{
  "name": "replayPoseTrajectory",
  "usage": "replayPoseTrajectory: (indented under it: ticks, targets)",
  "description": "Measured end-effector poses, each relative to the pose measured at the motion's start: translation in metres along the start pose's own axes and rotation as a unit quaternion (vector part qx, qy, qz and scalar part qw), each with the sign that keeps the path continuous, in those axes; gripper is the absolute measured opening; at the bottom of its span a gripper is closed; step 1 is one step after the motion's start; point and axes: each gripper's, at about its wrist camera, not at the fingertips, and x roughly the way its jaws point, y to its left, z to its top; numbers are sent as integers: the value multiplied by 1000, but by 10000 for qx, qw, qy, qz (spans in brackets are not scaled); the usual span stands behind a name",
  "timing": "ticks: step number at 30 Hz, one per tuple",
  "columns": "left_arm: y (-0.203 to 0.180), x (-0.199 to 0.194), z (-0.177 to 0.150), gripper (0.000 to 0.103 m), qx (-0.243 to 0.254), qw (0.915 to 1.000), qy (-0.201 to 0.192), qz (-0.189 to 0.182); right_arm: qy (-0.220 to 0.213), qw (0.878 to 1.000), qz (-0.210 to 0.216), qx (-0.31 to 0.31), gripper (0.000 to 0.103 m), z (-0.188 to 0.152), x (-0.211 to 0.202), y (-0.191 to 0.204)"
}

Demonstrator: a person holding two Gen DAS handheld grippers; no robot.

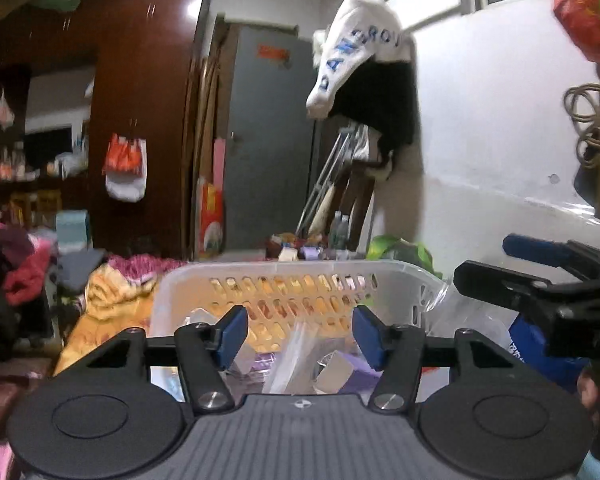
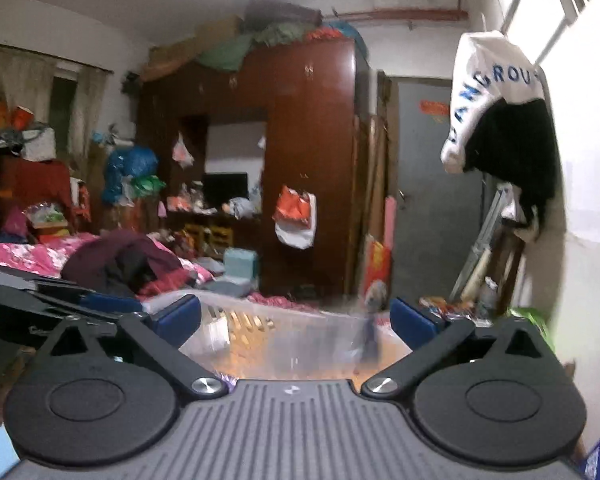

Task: Organize objects
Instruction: 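Lift both held packets over the white basket and open both grippers, then grasp a red net bag with the right gripper while the left grasps a small clear bag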

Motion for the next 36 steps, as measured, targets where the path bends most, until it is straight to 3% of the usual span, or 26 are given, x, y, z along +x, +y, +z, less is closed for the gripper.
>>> replayPoseTrajectory:
  ticks: [2, 5, 7, 9, 11, 13, 16, 22, 23, 24, 27, 28, 30, 31, 33, 36]
  targets:
    - [3, -24, -8, 66, -144, 9993, -266, -217, -107, 9993, 221, 284, 103, -9, -18, -6]
    - [9, -54, -24, 76, -219, 9980, -302, -512, -112, 9949, 573, 820, 103, -24, -47, -17]
    - [13, -65, -44, 77, -98, 9985, -267, -463, 81, 9926, 778, 934, 103, -40, -58, -22]
    - [23, -66, -65, 76, -271, 9994, 37, -212, 515, 9917, 817, 850, 103, -60, -59, -24]
    - [40, -58, -76, 76, -659, 9970, 391, -118, 969, 9899, 694, 764, 92, -78, -50, -25]
    - [56, -52, -85, 75, -980, 9935, 581, 10, 1279, 9856, 644, 902, 68, -91, -38, -31]
    - [75, -46, -92, 74, -1269, 9898, 650, 81, 1643, 9766, 861, 1085, 66, -98, -22, -34]
    - [66, -13, -98, 74, -1134, 9865, 1179, -67, 2122, 9721, 777, 627, 65, -114, -14, -15]
    - [64, -11, -99, 74, -1101, 9864, 1216, -99, 2162, 9717, 755, 576, 62, -117, -14, -13]
    - [63, -11, -101, 74, -1058, 9865, 1242, -126, 2180, 9714, 748, 571, 49, -117, -15, -13]
    - [55, -13, -109, 74, -995, 9863, 1312, -133, 2102, 9727, 756, 623, 47, -116, -24, -17]
    - [54, -12, -111, 72, -949, 9867, 1312, -111, 2069, 9734, 748, 640, 47, -114, -26, -19]
    - [53, -11, -112, 55, -951, 9864, 1327, -205, 1977, 9755, 741, 619, 46, -114, -31, -18]
    - [54, -13, -112, 36, -981, 9864, 1290, -288, 1940, 9763, 744, 608, 46, -113, -31, -18]
    - [56, -18, -112, 35, -1049, 9872, 1164, -310, 1789, 9797, 703, 565, 46, -112, -34, -16]
    - [57, -31, -113, 35, -1043, 9893, 791, -638, 1480, 9850, 710, 532, 46, -111, -43, -13]
